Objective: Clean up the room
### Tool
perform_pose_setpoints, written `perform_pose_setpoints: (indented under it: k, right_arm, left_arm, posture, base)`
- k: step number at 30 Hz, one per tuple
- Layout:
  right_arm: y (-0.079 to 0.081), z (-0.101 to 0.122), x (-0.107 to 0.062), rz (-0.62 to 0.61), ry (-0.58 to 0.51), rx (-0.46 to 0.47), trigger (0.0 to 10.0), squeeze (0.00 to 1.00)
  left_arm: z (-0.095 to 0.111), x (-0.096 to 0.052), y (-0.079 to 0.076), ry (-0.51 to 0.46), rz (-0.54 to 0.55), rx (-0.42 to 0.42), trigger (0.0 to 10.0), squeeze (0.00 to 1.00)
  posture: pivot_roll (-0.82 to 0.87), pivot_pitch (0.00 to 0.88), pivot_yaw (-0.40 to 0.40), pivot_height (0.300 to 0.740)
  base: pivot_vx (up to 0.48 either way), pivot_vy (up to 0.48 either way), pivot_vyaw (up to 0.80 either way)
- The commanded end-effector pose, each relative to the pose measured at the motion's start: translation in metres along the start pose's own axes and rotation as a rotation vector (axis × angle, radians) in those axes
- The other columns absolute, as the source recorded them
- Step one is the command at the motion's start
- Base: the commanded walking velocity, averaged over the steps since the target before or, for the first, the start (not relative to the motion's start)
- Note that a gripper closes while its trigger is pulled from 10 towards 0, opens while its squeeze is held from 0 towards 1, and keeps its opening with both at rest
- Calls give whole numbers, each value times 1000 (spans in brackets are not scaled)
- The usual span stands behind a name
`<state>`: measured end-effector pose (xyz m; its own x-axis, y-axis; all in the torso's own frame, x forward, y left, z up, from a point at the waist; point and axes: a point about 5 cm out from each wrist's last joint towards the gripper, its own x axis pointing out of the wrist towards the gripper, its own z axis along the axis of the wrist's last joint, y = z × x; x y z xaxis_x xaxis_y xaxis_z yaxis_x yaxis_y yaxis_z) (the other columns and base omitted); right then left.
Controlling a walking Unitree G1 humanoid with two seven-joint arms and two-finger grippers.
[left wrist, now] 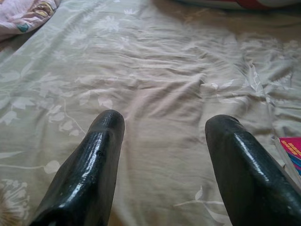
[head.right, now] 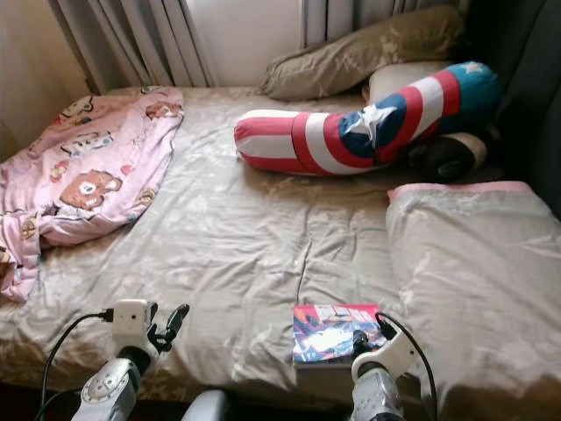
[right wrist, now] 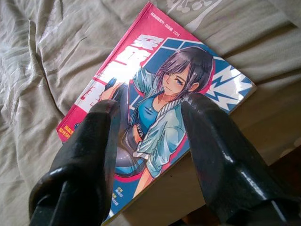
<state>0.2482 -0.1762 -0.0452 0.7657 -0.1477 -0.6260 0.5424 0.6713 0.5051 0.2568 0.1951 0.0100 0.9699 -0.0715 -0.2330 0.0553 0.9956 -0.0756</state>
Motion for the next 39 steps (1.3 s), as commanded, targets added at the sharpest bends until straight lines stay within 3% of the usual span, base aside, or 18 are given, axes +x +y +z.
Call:
perform_pose_setpoints:
  k: [1,25,26,28,35,39]
  right_arm:
    - [2,0,0,8,0,-7,10000,0]
    - [2,0,0,8,0,-7,10000,0]
    - [-7,-3,-2,12,26,-196,10000,0]
    - [-18,-6,-5,23,68,-464,10000,0]
    - [-14,-8,-5,30,71,-470,10000,0]
    - [-12,-9,-5,53,69,-527,10000,0]
  left_arm:
    - [-2,0,2,10,7,9,10000,0]
    - [-2,0,2,10,7,9,10000,0]
    - [-20,-3,7,72,68,-47,10000,0]
    - [-42,-11,12,173,154,-123,10000,0]
    - [-41,-11,15,169,150,-105,10000,0]
    - [-41,-10,17,169,151,-103,10000,0]
  posture:
    - [100,0,37,646]
    - [100,0,37,646]
    - [68,0,9,646]
    - [70,0,11,646]
    - [75,0,16,646]
    - [74,0,19,646]
  base:
    - [0,0,0]
    - [0,0,0]
    - [0,0,0]
    - [0,0,0]
    - [0,0,0]
    - [0,0,0]
